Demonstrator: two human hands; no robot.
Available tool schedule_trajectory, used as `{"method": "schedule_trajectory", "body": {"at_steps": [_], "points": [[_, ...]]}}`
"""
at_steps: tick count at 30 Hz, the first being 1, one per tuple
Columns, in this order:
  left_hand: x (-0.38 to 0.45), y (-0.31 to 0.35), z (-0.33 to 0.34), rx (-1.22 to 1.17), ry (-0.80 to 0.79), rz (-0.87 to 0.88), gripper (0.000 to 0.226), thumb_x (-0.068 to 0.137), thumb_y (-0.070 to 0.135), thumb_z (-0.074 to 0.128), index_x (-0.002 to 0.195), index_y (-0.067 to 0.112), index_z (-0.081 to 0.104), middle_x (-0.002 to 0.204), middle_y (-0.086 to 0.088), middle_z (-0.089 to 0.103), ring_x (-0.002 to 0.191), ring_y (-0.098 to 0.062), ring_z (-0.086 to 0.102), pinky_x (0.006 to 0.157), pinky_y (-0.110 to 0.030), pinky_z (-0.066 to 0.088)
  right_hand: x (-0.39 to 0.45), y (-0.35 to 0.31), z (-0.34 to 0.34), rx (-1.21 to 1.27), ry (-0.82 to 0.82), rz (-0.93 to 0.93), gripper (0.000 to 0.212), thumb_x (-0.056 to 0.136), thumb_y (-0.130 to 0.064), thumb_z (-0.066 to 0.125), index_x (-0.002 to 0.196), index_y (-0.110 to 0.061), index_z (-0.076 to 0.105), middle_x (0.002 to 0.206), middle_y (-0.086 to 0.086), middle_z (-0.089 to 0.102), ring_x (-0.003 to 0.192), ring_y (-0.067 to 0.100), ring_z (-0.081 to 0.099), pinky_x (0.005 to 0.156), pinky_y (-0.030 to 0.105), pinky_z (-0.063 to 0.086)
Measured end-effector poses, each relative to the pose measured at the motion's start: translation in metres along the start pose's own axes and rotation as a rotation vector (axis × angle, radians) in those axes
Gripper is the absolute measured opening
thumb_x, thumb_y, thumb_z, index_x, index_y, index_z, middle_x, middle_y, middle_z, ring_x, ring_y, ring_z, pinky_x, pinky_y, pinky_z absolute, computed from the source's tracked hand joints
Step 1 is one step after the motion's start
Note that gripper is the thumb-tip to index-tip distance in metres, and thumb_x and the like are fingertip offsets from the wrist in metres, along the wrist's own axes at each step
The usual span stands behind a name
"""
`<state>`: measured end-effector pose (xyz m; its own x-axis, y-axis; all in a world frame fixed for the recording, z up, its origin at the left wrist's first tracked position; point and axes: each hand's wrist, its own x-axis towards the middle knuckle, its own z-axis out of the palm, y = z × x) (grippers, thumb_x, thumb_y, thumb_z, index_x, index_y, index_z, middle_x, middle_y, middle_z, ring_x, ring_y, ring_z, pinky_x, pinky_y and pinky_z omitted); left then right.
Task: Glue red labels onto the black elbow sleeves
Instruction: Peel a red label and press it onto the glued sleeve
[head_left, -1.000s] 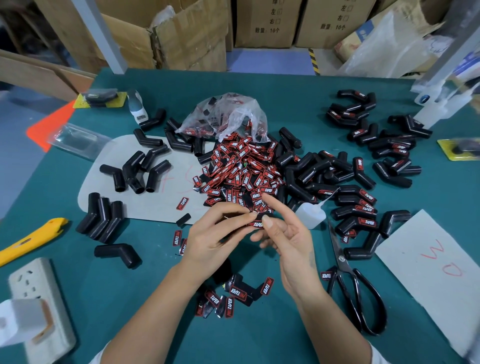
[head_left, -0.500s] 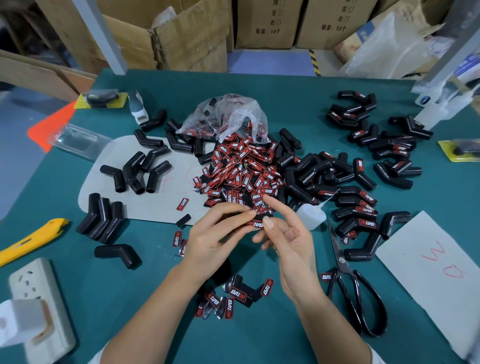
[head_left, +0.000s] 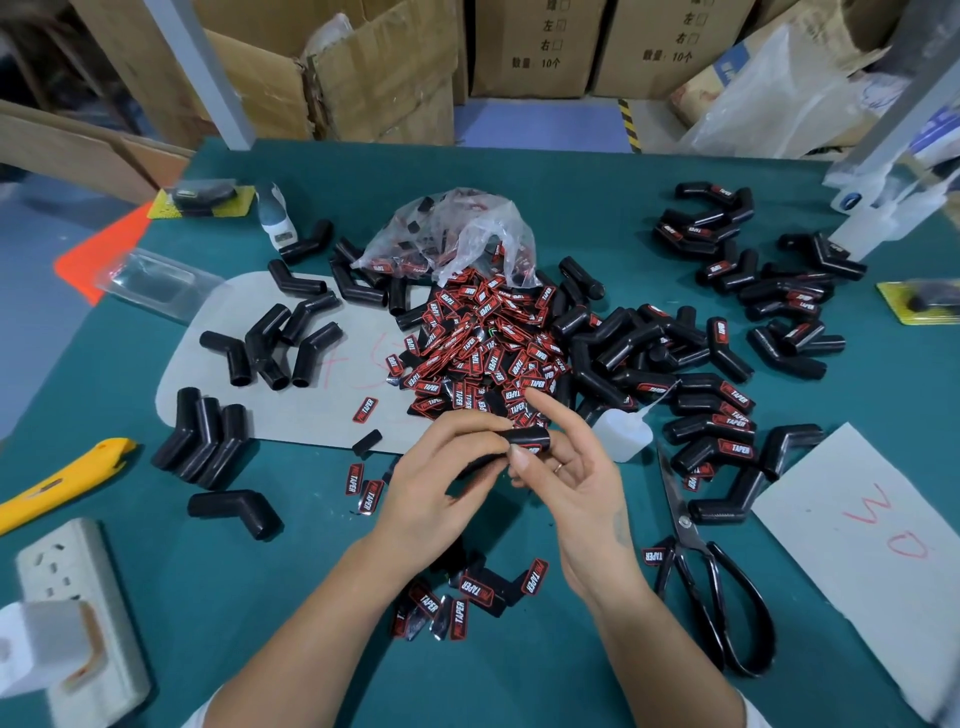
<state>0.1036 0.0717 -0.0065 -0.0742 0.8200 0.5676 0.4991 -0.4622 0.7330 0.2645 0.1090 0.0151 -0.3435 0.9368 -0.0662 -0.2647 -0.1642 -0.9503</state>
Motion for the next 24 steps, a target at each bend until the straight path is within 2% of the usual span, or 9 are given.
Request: {"method": "schedule_trajectory", "body": {"at_steps": [7,12,20,24], "points": [[-0.0003,-0.0021,0.0014,-0.006,0.019,-0.028,0.011,0.102,0.013,0.068,0.111,0.017,0.073,0.126,0.004,0.065,0.114,-0.018,0.067,0.099,-0.027,0.05,0.0011,0.0035,-0.0024,0.05,-0.009,0.02,0.052,0.093,-0.013,0.073,0.141,-0.032,0.064,0.102,0.003,0.075,0.086,0.013,0.065,0.087,0.023,0.053],[0.0008,-0.0016,0.0011,0.008,0.032,-0.04,0.015,0.098,0.007,0.071,0.11,0.016,0.074,0.125,0.002,0.066,0.114,-0.018,0.068,0.099,-0.027,0.05,0.002,0.005,-0.0052,0.083,-0.022,0.036,0.05,0.096,-0.014,0.07,0.143,-0.031,0.063,0.098,0.005,0.072,0.089,0.015,0.065,0.089,0.025,0.053],[0.0034,0.001,-0.0019,-0.007,0.045,-0.109,0.011,0.096,0.011,0.072,0.106,0.008,0.077,0.118,-0.002,0.067,0.112,-0.016,0.067,0.099,-0.025,0.049,0.0023,0.0047,-0.0069,0.081,-0.038,0.018,0.045,0.101,-0.015,0.062,0.144,-0.03,0.062,0.089,0.011,0.073,0.089,0.017,0.068,0.083,0.023,0.052],[0.0059,0.0029,-0.0022,-0.047,0.041,-0.165,0.014,0.095,0.012,0.071,0.108,0.014,0.076,0.112,-0.001,0.066,0.109,-0.017,0.066,0.098,-0.026,0.049,0.0021,0.0018,-0.0068,-0.007,-0.048,-0.013,0.044,0.103,-0.017,0.058,0.145,-0.032,0.06,0.089,0.011,0.076,0.089,0.017,0.07,0.078,0.024,0.052]]}}
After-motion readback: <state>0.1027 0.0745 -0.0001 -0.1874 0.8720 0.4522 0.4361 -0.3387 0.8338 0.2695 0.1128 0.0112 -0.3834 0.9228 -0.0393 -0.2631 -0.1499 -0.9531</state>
